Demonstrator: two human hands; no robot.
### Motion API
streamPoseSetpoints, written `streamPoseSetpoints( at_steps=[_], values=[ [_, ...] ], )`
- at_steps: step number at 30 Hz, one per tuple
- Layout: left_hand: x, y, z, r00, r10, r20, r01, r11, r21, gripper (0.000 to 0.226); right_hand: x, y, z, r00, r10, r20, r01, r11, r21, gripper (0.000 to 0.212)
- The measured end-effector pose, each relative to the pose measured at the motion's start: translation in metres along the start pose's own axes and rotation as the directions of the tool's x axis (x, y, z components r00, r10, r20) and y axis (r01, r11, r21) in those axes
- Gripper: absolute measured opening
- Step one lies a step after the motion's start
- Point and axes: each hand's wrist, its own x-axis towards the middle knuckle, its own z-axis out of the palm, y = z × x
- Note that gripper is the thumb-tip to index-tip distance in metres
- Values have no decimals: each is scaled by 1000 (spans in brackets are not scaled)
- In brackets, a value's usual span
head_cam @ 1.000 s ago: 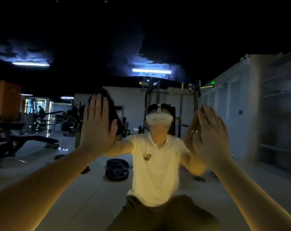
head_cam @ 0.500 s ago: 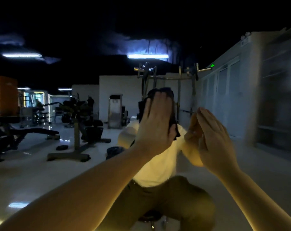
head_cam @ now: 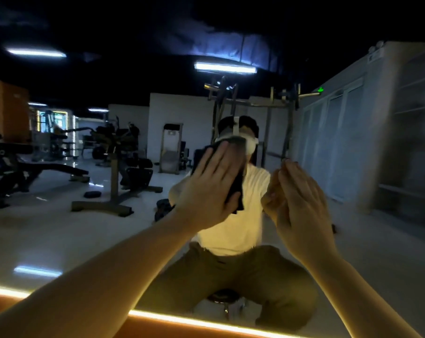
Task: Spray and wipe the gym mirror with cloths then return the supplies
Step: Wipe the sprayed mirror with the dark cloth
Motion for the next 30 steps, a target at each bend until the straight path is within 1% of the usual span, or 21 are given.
streamPoseSetpoints(
  at_steps=[4,7,10,13,14,16,18,20,22,24,26,28,30],
  values=[
    [-51,-54,-4,990,-143,-1,143,989,47,75,-11,-18,17,999,-36,4,36,999,-15,55],
    [-94,-81,-5,957,-291,-11,292,955,47,76,-23,-21,19,1000,-14,10,14,999,-40,57],
    [-136,-82,1,910,-411,-43,412,911,-2,76,-40,-15,19,999,44,-32,-45,998,-40,58],
    [-145,-64,10,887,-455,-76,451,890,-58,75,-61,-8,25,992,107,-62,-107,994,2,64],
    [-140,-56,13,890,-449,-80,443,893,-77,75,-68,-7,28,991,122,-57,-122,992,12,66],
    [-125,-33,18,925,-374,-67,367,925,-98,76,-77,-6,33,991,126,-45,-125,992,27,62],
    [-110,0,23,957,-287,-43,280,952,-122,75,-87,-3,37,995,100,-27,-99,994,42,60],
    [-93,35,26,971,-239,-26,232,961,-150,74,-92,4,36,997,67,-26,-65,996,66,59],
    [-73,71,29,980,-196,25,198,970,-139,76,-94,16,33,999,38,-26,-35,992,119,57],
    [-57,108,32,992,-87,95,97,990,-105,80,-92,25,27,998,52,-40,-44,980,195,54],
    [-47,146,37,991,26,128,-18,998,-63,81,-92,31,21,995,89,-50,-74,966,247,54],
    [-43,173,41,990,39,134,-32,998,-52,82,-95,38,16,990,130,-49,-113,959,262,53],
    [-44,179,43,995,23,95,-16,997,-74,79,-101,42,15,988,147,-38,-133,958,255,53]
  ],
)
